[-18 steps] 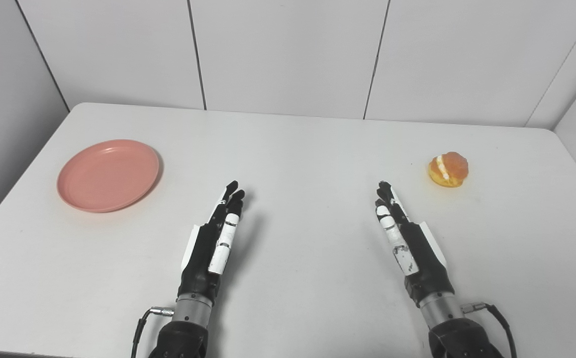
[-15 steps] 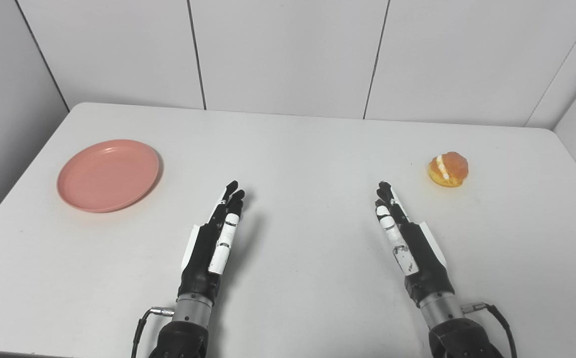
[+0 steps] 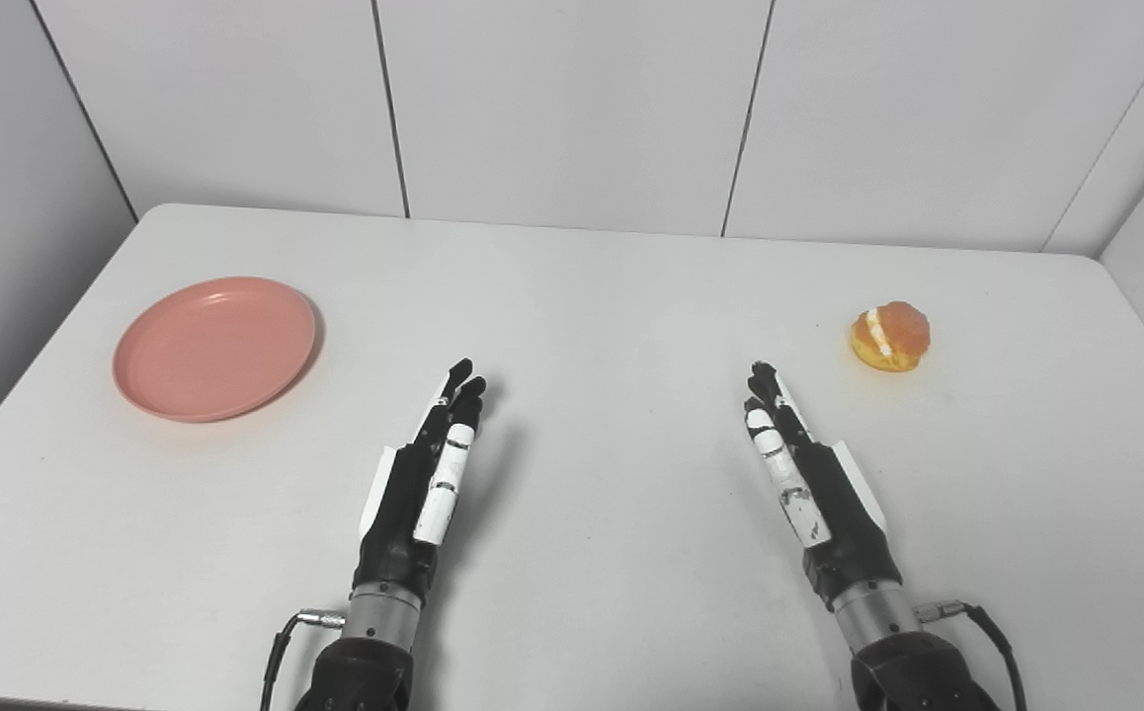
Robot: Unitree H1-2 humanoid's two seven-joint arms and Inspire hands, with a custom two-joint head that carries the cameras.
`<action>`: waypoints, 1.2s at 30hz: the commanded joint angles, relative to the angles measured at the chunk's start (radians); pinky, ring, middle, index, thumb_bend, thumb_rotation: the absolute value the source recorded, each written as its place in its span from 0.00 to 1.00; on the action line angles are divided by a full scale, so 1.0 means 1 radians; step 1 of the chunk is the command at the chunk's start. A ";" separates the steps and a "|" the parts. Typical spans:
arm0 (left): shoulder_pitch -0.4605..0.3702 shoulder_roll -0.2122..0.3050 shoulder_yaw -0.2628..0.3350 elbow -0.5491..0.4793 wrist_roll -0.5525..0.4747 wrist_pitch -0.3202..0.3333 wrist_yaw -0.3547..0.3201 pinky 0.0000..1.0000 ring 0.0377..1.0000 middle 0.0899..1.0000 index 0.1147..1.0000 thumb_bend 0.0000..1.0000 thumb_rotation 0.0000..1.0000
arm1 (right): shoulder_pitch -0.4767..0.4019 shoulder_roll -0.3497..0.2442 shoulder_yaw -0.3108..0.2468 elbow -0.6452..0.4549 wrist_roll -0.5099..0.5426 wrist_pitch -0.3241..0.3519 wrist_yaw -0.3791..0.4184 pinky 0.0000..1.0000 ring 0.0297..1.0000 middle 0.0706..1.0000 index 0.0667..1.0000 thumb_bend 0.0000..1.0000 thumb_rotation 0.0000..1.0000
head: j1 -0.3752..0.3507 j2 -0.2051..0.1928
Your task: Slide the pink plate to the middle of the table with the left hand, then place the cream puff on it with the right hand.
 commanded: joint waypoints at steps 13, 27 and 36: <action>0.033 0.003 -0.027 -0.013 0.043 -0.033 0.025 0.93 0.92 0.91 0.90 0.47 1.00 | -0.024 -0.012 -0.024 -0.006 0.042 -0.048 0.009 1.00 0.99 1.00 1.00 0.18 1.00 | 0.104 -0.051; 0.026 -0.057 -0.114 0.063 0.115 -0.054 0.114 0.87 0.91 0.91 0.89 0.50 1.00 | -0.012 -0.072 -0.072 0.063 0.147 -0.150 0.057 1.00 1.00 1.00 1.00 0.13 1.00 | 0.350 -0.195; 0.006 -0.073 -0.149 0.126 0.149 -0.084 0.152 0.89 0.92 0.92 0.91 0.55 1.00 | -0.013 -0.078 -0.094 0.089 0.211 -0.170 0.079 1.00 1.00 1.00 1.00 0.05 1.00 | 0.425 -0.248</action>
